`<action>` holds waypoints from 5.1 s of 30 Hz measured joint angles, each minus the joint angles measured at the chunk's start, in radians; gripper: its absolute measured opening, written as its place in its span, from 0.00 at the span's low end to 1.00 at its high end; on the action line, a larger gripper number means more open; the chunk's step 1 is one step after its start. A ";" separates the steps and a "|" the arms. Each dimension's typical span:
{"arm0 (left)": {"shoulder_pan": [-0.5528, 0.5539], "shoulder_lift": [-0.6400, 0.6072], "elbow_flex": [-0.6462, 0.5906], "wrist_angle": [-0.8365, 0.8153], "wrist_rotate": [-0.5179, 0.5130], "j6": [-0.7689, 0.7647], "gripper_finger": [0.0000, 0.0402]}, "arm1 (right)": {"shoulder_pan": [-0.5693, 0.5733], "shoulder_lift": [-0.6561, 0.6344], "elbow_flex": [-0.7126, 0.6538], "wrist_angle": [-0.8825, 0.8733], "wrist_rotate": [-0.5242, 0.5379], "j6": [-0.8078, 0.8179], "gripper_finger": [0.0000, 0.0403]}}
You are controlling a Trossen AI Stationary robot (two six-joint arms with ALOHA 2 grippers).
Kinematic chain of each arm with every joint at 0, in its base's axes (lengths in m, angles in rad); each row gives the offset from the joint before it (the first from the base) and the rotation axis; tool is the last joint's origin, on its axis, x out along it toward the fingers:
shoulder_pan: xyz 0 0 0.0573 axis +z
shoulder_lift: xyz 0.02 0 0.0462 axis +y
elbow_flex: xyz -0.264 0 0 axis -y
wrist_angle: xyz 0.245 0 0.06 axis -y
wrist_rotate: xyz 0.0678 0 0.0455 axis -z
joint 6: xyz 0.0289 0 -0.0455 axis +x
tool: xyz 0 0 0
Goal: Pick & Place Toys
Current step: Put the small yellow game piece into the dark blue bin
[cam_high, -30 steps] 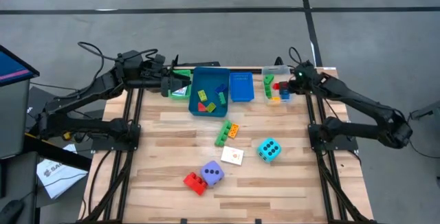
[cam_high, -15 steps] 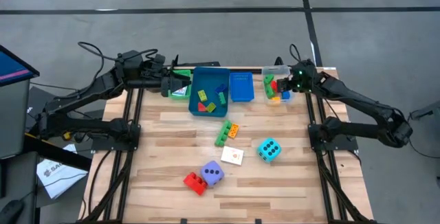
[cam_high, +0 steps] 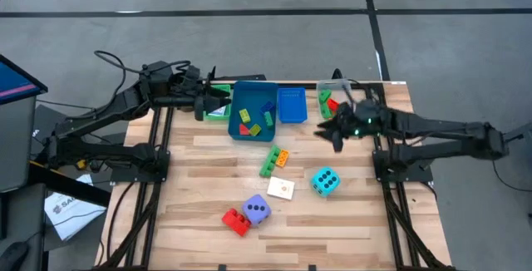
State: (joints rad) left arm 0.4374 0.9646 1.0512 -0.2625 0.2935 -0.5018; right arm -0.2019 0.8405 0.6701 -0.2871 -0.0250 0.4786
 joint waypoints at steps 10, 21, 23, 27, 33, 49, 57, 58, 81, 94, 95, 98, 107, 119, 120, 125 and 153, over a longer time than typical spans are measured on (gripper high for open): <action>0.000 0.000 0.000 -0.016 0.000 0.000 0.52 | 0.291 0.226 0.000 0.120 0.108 0.016 0.45; 0.000 0.000 0.000 -0.074 -0.001 0.000 0.52 | 0.372 0.619 0.280 -0.022 0.103 -0.274 0.45; 0.000 0.000 0.000 -0.081 -0.001 0.000 0.52 | 0.370 0.692 0.376 -0.108 0.122 -0.371 0.45; 0.000 0.000 0.000 -0.102 -0.001 0.000 0.52 | 0.353 0.830 0.526 -0.241 0.182 -0.491 0.45; 0.000 0.000 0.000 -0.145 -0.002 0.000 0.52 | 0.321 0.951 0.626 -0.289 0.165 -0.488 0.45; 0.000 0.000 0.000 -0.189 -0.001 0.000 0.52 | 0.285 0.765 0.309 0.137 0.133 0.044 0.45; 0.000 -0.001 0.000 -0.192 -0.001 0.031 0.52 | 0.354 0.750 0.165 0.270 0.261 0.304 0.45; 0.000 -0.001 0.000 -0.191 -0.002 0.031 0.52 | 0.356 0.750 0.161 0.254 0.279 0.330 0.45; 0.000 0.000 0.000 -0.194 -0.002 0.034 0.52 | 0.557 0.978 0.229 0.321 0.692 0.737 0.40; 0.000 -0.001 0.000 -0.246 -0.002 0.034 0.52 | 0.555 1.206 0.384 0.329 0.722 0.775 0.40; 0.000 -0.001 0.000 -0.250 -0.002 0.034 0.52 | 0.555 1.218 0.392 0.333 0.727 0.781 0.42; 0.000 -0.001 0.000 -0.258 -0.002 0.034 0.52 | 0.555 1.233 0.403 0.327 0.728 0.813 0.49; 0.000 -0.001 0.000 -0.281 -0.002 0.034 0.52 | 0.538 1.244 0.408 0.332 0.766 0.865 0.64; 0.000 -0.001 0.000 -0.362 -0.002 0.082 0.52 | 0.500 1.245 0.407 0.295 0.783 0.855 0.64; 0.000 -0.001 0.000 -0.370 -0.002 0.100 0.52 | 0.502 1.246 0.407 0.293 0.784 0.853 0.64; 0.000 -0.001 0.000 -0.378 -0.007 0.128 0.52 | 0.509 1.245 0.407 0.269 0.782 0.856 0.64; 0.000 -0.001 0.000 -0.377 -0.006 0.166 0.52 | 0.617 1.239 0.515 -0.144 0.758 1.069 0.64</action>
State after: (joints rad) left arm 0.4377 0.9638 1.0512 -0.6399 0.2874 -0.3363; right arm 0.4154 2.0792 1.1855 -0.4307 0.7329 1.5474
